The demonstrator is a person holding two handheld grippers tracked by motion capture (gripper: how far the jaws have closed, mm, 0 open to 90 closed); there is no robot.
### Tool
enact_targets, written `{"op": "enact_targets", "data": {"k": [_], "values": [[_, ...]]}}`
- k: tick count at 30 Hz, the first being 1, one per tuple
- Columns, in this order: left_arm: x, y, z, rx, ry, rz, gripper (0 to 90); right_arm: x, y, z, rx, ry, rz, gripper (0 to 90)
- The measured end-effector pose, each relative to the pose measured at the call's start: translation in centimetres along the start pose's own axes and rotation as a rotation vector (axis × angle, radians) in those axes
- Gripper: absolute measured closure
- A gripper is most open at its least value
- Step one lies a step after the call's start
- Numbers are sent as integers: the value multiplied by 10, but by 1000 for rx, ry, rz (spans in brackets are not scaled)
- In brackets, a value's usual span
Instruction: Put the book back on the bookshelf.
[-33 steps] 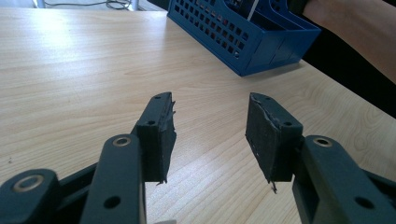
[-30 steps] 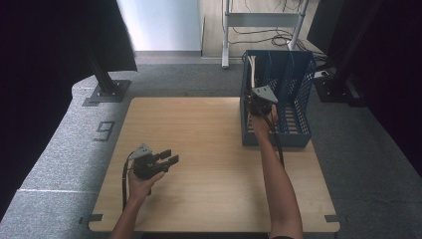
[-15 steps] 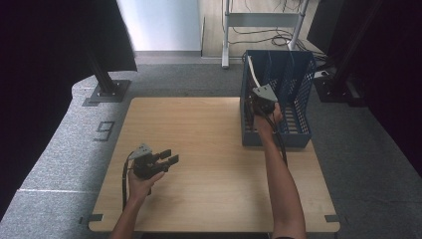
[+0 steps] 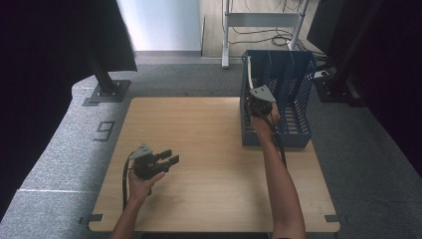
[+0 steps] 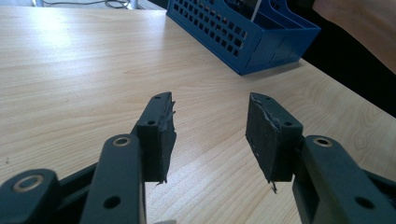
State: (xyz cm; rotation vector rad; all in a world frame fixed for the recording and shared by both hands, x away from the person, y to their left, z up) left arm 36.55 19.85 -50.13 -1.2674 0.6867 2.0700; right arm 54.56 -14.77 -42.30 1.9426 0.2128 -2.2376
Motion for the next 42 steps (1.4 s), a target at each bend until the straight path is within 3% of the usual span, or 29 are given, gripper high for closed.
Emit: {"op": "enact_targets", "data": {"k": [8, 23, 42], "values": [[0, 0, 0, 3, -1, 0, 516, 3, -6, -1, -35, -19, -3, 565], [0, 1, -1, 6, -4, -2, 515, 5, -1, 5, -33, -15, -42, 464], [1, 4, -2, 7, -12, -10, 515, 8, 0, 30, -93, -8, -85, 415]]}}
Point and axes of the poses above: each handheld gripper's, and its own axes: z roughly backward along the jaws, x roughly out of its underside, y roughly to its right, the point moved 4 cm from there along -z, roughly forward along the jaws, and after that the axes turned 10 degrees about -z, right-handed, at the moved point
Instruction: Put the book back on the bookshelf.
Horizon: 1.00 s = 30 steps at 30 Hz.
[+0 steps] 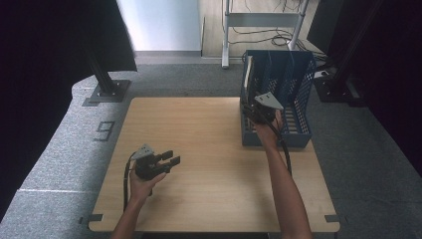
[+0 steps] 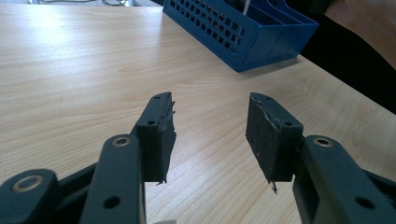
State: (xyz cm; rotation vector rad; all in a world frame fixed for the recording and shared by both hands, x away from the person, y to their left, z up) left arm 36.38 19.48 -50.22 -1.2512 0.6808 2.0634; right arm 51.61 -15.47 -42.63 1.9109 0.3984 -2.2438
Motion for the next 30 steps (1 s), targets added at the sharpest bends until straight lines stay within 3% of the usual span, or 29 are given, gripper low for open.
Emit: {"op": "enact_targets", "data": {"k": [17, 30], "values": [[2, -1, 0, -7, -7, 2, 515, 14, 3, 30, -90, -35, -83, 409], [3, -1, -2, -7, -13, 2, 515, 35, 3, 59, -125, -65, -84, 412]]}}
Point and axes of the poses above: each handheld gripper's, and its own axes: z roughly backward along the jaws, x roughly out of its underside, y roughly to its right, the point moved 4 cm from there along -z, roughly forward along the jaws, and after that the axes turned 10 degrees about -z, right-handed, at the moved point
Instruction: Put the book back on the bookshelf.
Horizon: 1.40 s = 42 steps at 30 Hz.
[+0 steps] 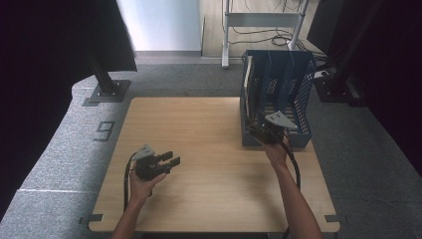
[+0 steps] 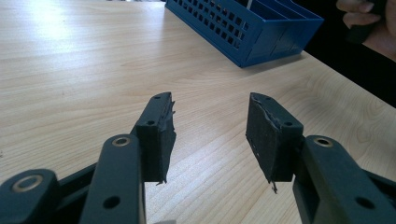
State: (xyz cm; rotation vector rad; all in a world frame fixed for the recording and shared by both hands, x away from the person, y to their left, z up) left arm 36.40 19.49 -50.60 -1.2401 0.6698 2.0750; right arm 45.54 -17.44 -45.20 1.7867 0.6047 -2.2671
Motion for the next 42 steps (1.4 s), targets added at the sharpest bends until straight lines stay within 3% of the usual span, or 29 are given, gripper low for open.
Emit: {"op": "enact_targets", "data": {"k": [5, 11, 24, 26, 32, 42], "values": [[0, -1, 1, -2, 0, 0, 514, 8, -3, 13, -20, 2, -2, 413], [1, -1, 1, -2, -2, 1, 514, 22, -9, 29, -40, -19, 39, 414], [2, 0, -1, 10, -5, 13, 514, 59, -11, 52, -70, -77, 37, 413], [2, 1, -2, -11, -16, -6, 514, 66, -11, 55, -77, -93, 33, 413], [3, 2, -3, -16, -28, -15, 513, 79, -8, 57, -76, -121, 16, 413], [4, 2, -4, -10, -34, -5, 508, 83, -6, 58, -88, -123, 2, 416]]}}
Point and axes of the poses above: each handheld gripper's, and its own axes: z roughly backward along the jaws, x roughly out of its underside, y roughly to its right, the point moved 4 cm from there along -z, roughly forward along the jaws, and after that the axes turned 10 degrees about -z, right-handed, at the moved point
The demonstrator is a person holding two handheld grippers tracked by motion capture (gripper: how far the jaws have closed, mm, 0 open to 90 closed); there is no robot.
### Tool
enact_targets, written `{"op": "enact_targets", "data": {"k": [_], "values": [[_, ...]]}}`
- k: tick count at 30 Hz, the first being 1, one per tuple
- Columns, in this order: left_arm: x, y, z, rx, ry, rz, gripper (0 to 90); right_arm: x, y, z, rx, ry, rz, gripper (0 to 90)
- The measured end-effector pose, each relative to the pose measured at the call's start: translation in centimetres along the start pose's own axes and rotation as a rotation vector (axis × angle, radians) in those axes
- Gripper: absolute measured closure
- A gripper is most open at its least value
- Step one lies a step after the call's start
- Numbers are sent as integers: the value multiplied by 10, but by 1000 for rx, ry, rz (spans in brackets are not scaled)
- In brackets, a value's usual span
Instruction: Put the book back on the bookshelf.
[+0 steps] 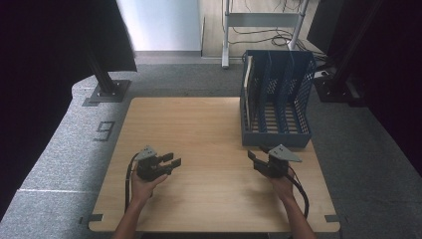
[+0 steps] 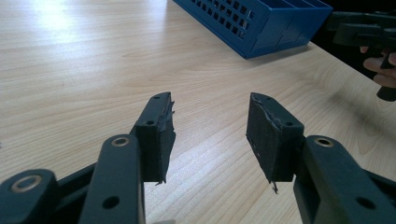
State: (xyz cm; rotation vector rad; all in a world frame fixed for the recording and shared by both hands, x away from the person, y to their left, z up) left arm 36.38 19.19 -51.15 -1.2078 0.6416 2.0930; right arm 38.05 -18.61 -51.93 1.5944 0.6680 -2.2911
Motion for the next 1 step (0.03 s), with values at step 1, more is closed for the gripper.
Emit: {"op": "enact_targets", "data": {"k": [1], "values": [[0, 0, 0, -1, 0, 0, 507, 1, 0, 0, 0, -3, -1, 415]]}}
Point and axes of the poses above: each handheld gripper's, and its own axes: z roughly backward along the jaws, x roughly out of its underside, y roughly to its right, the point moved 4 cm from there along -z, roughly forward along the jaws, and after that the axes turned 10 degrees about -z, right-handed, at the moved point
